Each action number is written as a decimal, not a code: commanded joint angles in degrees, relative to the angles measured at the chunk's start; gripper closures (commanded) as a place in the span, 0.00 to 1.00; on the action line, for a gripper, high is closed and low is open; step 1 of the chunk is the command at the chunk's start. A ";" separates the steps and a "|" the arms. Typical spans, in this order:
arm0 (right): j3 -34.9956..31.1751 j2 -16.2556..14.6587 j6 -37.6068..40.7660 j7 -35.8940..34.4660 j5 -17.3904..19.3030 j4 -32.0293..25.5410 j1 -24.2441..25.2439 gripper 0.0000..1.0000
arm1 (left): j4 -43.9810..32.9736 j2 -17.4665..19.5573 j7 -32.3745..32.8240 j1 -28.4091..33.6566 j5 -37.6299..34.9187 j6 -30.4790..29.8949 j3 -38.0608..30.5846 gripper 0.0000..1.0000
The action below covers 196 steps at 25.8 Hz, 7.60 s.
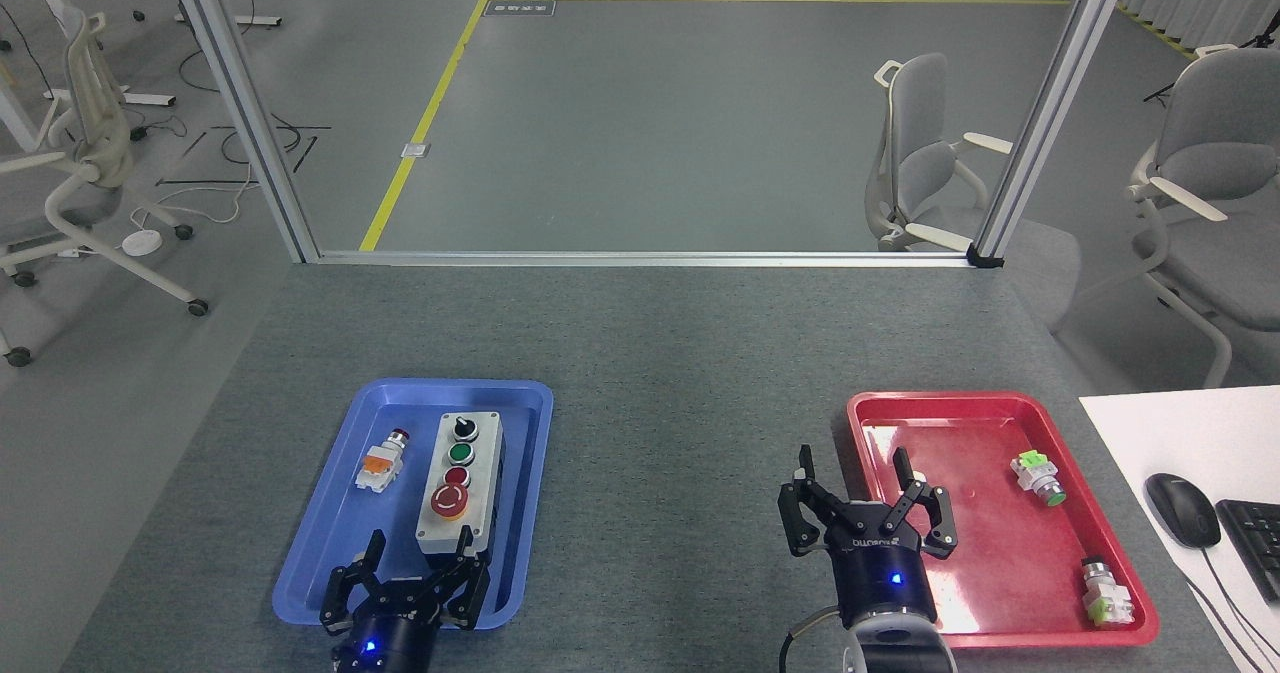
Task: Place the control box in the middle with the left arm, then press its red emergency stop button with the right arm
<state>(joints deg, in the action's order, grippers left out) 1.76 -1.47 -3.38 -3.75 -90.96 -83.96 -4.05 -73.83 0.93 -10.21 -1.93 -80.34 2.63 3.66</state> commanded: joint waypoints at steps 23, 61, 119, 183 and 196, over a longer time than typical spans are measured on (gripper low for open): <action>0.00 0.77 0.04 -0.47 -0.10 0.20 0.01 0.02 | 15.12 -2.95 0.10 -9.58 0.71 2.29 2.41 0.01; -0.09 0.51 -0.05 -0.47 -0.10 0.20 -0.08 0.02 | 10.38 -8.66 0.28 -12.83 2.73 -1.92 21.66 1.00; 1.14 0.51 5.31 0.32 -0.71 2.22 -0.08 0.71 | -0.08 10.76 3.70 -8.53 3.35 -5.35 31.94 0.01; -6.15 -0.20 9.53 8.32 5.00 2.13 -2.72 0.01 | 1.59 1.54 3.35 -8.09 9.94 -4.91 -10.42 0.01; -6.86 -1.34 9.62 8.15 4.65 -2.17 -1.66 0.01 | 1.32 1.18 3.44 -7.91 9.32 -4.83 -10.60 0.01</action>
<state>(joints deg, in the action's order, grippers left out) -5.10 -2.69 6.17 4.80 -86.13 -85.60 -6.00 -72.49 2.19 -6.51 -9.84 -71.23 -2.12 -6.91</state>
